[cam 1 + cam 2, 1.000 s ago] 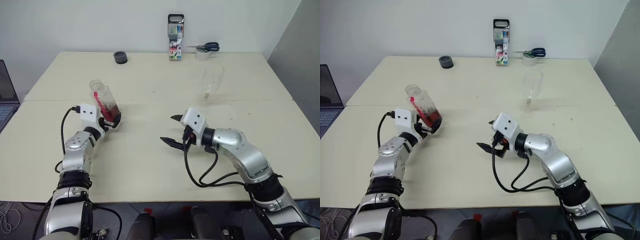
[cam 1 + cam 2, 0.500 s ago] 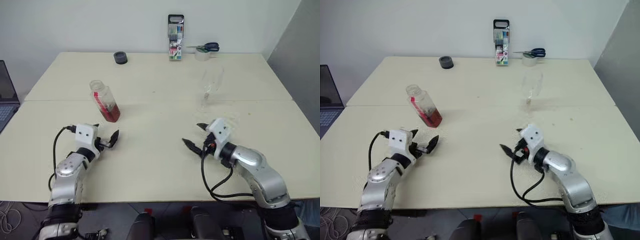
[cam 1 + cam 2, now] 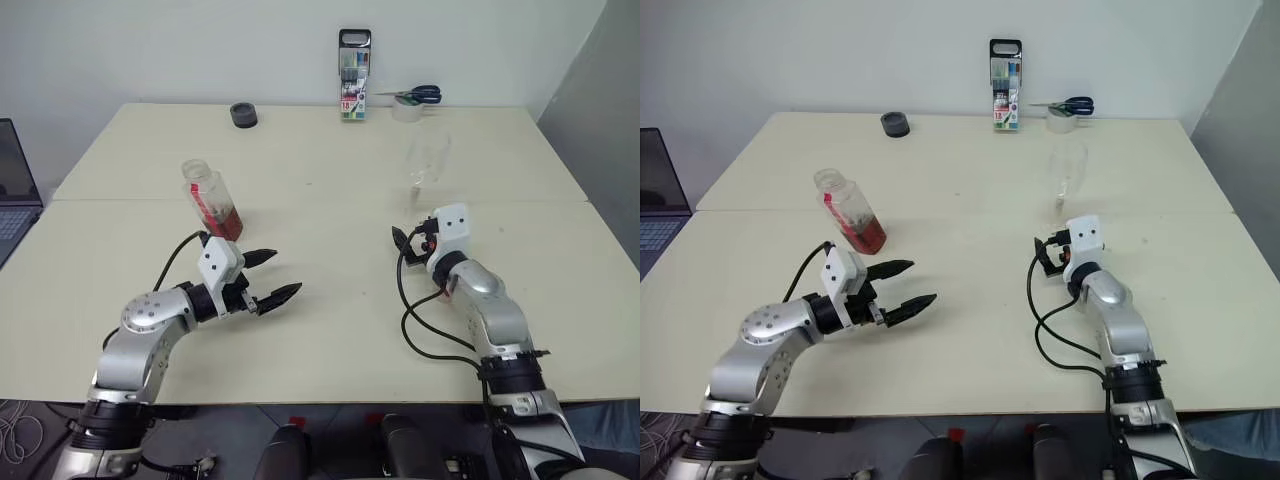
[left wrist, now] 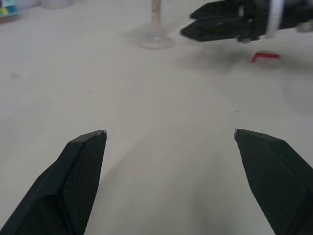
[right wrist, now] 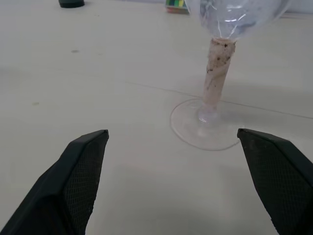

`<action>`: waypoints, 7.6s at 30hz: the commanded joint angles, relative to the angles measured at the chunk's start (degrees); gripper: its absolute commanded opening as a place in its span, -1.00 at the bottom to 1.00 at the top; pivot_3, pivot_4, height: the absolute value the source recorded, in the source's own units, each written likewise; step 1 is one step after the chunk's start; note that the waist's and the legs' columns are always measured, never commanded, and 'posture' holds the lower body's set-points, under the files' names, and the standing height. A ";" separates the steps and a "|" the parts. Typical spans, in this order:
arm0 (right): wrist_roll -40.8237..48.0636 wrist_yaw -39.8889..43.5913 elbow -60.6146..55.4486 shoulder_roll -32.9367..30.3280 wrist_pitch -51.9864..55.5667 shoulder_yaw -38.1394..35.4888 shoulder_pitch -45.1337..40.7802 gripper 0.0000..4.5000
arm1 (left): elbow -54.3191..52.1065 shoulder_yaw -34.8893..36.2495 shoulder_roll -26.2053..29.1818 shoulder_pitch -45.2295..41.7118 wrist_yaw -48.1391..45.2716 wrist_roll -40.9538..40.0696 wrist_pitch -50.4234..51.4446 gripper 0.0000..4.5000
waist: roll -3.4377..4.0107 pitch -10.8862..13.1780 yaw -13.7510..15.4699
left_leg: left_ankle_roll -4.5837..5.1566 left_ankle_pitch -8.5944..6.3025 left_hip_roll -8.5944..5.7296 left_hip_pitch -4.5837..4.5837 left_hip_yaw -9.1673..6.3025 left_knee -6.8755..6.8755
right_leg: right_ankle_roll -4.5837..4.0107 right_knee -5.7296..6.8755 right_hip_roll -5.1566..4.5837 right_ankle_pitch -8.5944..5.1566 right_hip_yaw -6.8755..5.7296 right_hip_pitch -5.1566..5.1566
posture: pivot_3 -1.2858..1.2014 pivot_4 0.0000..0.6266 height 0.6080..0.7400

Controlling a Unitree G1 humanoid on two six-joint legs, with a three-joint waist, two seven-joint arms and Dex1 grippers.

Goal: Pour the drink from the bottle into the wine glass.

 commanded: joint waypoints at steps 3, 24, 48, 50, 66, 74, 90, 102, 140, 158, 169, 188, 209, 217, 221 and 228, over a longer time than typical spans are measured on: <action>0.21 1.40 15.60 -0.65 -9.74 -2.92 -9.58 1.00 | -2.86 0.16 2.52 -4.68 -4.55 -2.58 2.66 0.98 | 0.04 0.02 -0.15 | 0.00 0.00 0.01 0.01 0.01 -0.01 | 0.00 -0.01 0.00 0.00 0.00 0.00 | 0.03 -0.52 1.00; 0.18 1.25 54.63 0.45 -26.07 -7.90 -31.38 -0.20 | -3.49 0.59 2.58 -6.65 -4.49 -1.07 2.16 1.00 | 0.07 0.05 -1.48 | -0.01 0.01 0.00 0.00 0.00 -0.02 | -0.04 0.02 0.00 0.02 0.05 -0.01 | 0.03 -0.52 1.00; -3.86 12.78 28.22 14.94 -20.63 7.26 -16.72 -0.95 | -6.32 9.74 6.68 3.94 1.02 -1.46 3.86 1.00 | 0.13 0.09 -1.21 | -0.01 0.00 0.00 0.00 -0.08 -0.01 | -0.04 0.24 -0.01 0.02 0.04 -0.13 | 0.03 -0.52 1.00; -4.04 13.07 28.70 15.16 -20.32 7.76 -16.70 -0.95 | -7.15 10.19 6.71 4.28 1.45 -1.84 4.30 1.00 | 0.13 0.09 -1.07 | -0.01 0.01 -0.03 0.00 -0.09 -0.01 | -0.04 0.21 -0.03 0.02 0.03 -0.12 | 0.03 -0.52 1.00; -6.78 14.52 31.70 15.06 -19.65 10.30 -17.73 -0.95 | -12.79 15.35 8.00 2.47 5.06 -5.16 8.00 1.00 | 0.12 0.08 -1.29 | -0.01 0.00 0.02 0.04 -0.07 -0.03 | -0.04 0.23 0.00 0.02 0.03 -0.11 | 0.03 -0.52 1.00; -6.81 16.00 31.18 14.65 -18.76 10.42 -17.46 -0.23 | -12.23 14.94 7.45 2.20 5.50 -4.59 6.55 1.00 | 0.12 0.08 -1.33 | -0.01 0.00 0.02 0.04 -0.06 -0.04 | -0.04 0.22 0.00 0.02 0.03 -0.12 | 0.03 -0.52 1.00; -6.83 16.65 30.17 14.44 -18.17 10.90 -17.39 0.98 | -12.96 15.08 6.46 -0.53 7.73 -6.37 7.41 1.00 | 0.12 0.08 -1.44 | -0.01 0.00 0.02 0.03 -0.06 -0.04 | -0.04 0.21 0.00 0.02 0.03 -0.12 | 0.03 -0.52 1.00; -6.52 22.41 9.83 8.09 -8.18 14.55 -5.78 0.98 | -14.56 15.05 5.07 0.93 9.94 -6.78 8.59 1.00 | 0.12 0.08 -1.34 | -0.01 0.00 0.01 0.01 -0.08 -0.04 | -0.04 0.18 -0.01 0.02 0.03 -0.11 | 0.03 -0.52 1.00; 21.15 31.20 -45.15 -11.18 15.00 8.55 9.81 0.98 | 7.77 13.67 -7.80 2.80 27.74 9.93 -7.54 1.00 | 0.03 0.04 1.36 | 0.00 -0.01 0.04 -0.06 -0.13 -0.03 | -0.02 -0.38 -0.04 0.02 -0.13 0.11 | 0.03 -0.52 1.00; 20.26 31.28 -45.46 -13.24 13.08 11.12 9.09 0.98 | 23.44 11.39 -4.84 -13.24 26.54 12.45 -8.72 1.00 | 0.02 0.04 1.36 | 0.00 -0.01 0.02 -0.08 -0.14 -0.01 | -0.02 -0.37 -0.03 0.02 -0.15 0.09 | 0.03 -0.52 1.00; 21.90 30.60 -44.81 -13.00 14.29 10.81 6.79 0.98 | 34.94 9.02 -3.99 -20.88 22.72 14.49 -13.05 1.00 | 0.02 0.04 1.33 | -0.01 0.00 0.00 -0.12 -0.15 0.02 | -0.02 -0.36 -0.04 0.02 -0.17 0.07 | 0.03 -0.52 1.00; 20.53 27.20 -42.17 -11.61 13.52 11.28 4.79 1.00 | 49.83 8.32 -5.07 -29.82 22.08 15.59 -18.56 -0.24 | 0.02 0.04 1.27 | -0.01 0.00 0.00 -0.16 -0.16 0.05 | -0.02 -0.29 -0.03 0.02 -0.18 0.02 | 0.03 -0.52 1.00; 20.17 21.13 -42.98 -14.95 17.21 4.61 4.29 1.00 | 29.66 -4.28 -5.39 -33.54 21.49 26.67 -20.36 -0.25 | -0.02 0.06 1.25 | -0.15 0.08 -0.05 -0.29 -0.21 0.11 | -0.02 -0.23 -0.04 0.03 -0.17 -0.05 | 0.03 -0.52 1.00; 12.78 16.52 -39.39 -14.00 15.69 7.19 1.93 1.00 | 38.65 -9.64 -2.88 -41.51 26.13 37.12 -33.64 -0.25 | -0.02 0.07 1.23 | -0.05 0.03 -0.05 -0.32 -0.16 0.08 | -0.03 -0.18 -0.03 0.02 -0.15 -0.13 | 0.03 -0.52 1.00; 14.62 17.51 -38.97 -12.95 15.70 5.58 2.50 1.00 | 42.76 -11.48 -1.67 -44.02 27.98 40.73 -39.22 -0.25 | -0.03 0.07 1.26 | -0.06 0.03 -0.08 -0.34 -0.14 0.08 | -0.03 -0.22 -0.06 0.03 -0.14 -0.14 | 0.03 -0.52 1.00; 18.89 20.14 -40.55 -12.31 14.73 3.43 2.89 1.00 | 47.64 -14.64 0.44 -47.41 31.52 47.57 -47.35 -0.25 | -0.03 0.07 1.24 | -0.01 0.01 -0.09 -0.38 -0.18 0.09 | -0.02 -0.20 -0.06 0.02 -0.17 -0.14 | 0.03 -0.52 1.00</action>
